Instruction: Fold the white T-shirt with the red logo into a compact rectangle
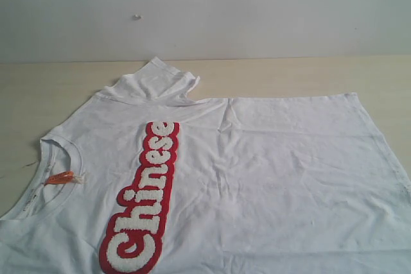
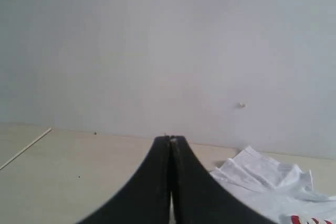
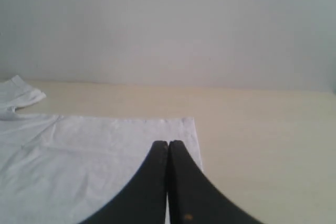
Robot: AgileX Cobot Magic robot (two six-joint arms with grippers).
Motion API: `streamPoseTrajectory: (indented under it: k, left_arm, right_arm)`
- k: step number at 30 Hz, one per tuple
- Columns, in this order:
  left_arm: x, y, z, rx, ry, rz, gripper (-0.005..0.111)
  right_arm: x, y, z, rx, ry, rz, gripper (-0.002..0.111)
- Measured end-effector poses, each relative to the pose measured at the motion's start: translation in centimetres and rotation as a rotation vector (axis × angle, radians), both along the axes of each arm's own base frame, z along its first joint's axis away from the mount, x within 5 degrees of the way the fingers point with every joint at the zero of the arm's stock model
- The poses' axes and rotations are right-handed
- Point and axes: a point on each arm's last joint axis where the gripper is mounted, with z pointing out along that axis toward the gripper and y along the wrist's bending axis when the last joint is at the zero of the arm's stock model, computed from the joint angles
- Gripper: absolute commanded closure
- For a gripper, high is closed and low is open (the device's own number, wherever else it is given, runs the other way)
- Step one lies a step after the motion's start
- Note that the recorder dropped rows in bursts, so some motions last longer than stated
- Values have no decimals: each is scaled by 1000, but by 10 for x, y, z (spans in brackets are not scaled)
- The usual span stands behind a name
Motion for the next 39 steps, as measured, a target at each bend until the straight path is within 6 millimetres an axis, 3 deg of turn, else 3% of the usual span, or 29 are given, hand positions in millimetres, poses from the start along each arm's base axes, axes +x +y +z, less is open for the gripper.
streamPoseTrajectory:
  k: [11, 17, 22, 27, 30, 35, 39]
  left_arm:
    - [-2, 1, 12, -41, -140, 0, 107]
    - [-5, 1, 21, -272, -243, -48, 107]
    - [-7, 1, 26, -359, -304, -75, 107]
    - [-6, 1, 25, -446, -299, -96, 107]
    - [-5, 1, 24, -471, -209, -87, 107]
    - [-4, 0, 42, -424, -130, -71, 107]
    - [1, -1, 64, -372, -109, -77, 107]
  right_arm:
    - [0, 1, 23, -3, -256, 13, 108]
    - [-1, 1, 27, 247, -327, 28, 108]
    - [-1, 1, 28, 388, -340, 35, 108]
    - [-1, 1, 28, 411, -343, 36, 108]
    - [-1, 1, 28, 425, -344, 37, 108]
    - [-1, 1, 27, 434, -343, 37, 108]
    - [-5, 2, 44, 383, -378, 44, 108]
